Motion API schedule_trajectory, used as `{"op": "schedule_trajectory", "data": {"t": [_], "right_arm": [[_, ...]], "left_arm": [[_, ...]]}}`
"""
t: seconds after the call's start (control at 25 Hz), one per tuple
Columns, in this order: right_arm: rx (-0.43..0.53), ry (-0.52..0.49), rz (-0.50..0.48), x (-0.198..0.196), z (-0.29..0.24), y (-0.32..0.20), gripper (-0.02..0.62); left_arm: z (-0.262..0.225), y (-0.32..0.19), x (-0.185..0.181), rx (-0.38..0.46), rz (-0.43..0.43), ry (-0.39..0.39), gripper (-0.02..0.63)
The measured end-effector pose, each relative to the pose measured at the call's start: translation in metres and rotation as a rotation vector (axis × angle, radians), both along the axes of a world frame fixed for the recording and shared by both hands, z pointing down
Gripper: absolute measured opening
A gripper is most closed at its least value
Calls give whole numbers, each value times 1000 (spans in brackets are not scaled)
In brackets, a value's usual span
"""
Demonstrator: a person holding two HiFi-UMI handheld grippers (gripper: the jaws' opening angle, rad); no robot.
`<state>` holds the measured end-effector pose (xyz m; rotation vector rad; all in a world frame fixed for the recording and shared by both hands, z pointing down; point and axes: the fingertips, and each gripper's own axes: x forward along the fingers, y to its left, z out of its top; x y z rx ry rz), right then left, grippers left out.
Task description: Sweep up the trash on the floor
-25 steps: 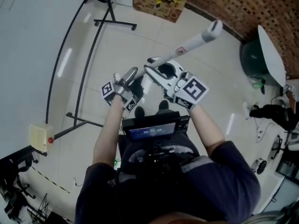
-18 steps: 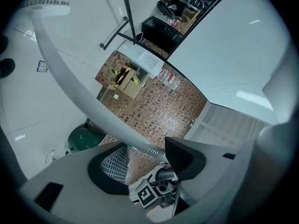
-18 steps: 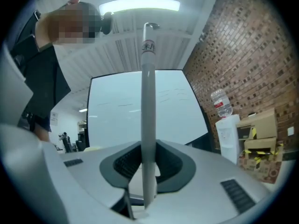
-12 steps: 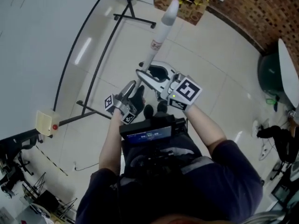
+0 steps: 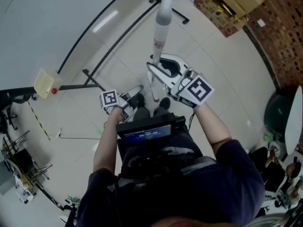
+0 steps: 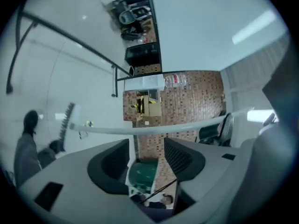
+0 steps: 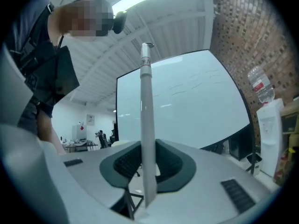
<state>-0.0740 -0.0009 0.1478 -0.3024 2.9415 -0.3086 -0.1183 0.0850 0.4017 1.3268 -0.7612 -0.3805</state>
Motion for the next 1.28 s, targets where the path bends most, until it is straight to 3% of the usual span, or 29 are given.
{"op": "schedule_trajectory", "data": {"t": [0.16, 0.28, 0.36, 0.44, 0.64, 0.84, 1.04, 1.28], "right_arm": [[55, 163, -12, -23, 30, -7, 101], [72, 205, -1, -39, 36, -15, 100], [75, 236, 18, -48, 38, -23, 101], [77, 269, 62, -55, 41, -37, 101], [36, 355, 173, -65, 55, -62, 100], [18, 414, 202, -121, 64, -71, 100], [32, 534, 203, -205, 89, -92, 98], [45, 656, 133, -255, 144, -102, 97]], "left_arm": [[1, -16, -21, 144, 67, -333, 219], [-12, -43, -43, 288, 155, -617, 219], [-27, -63, -52, 403, 240, -750, 219], [-40, -80, -55, 523, 337, -829, 219], [-48, -100, -52, 741, 512, -880, 236], [-44, -116, -90, 820, 602, -921, 237], [-30, -128, -169, 734, 579, -959, 236], [-7, -96, -217, 571, 521, -992, 236]]}}
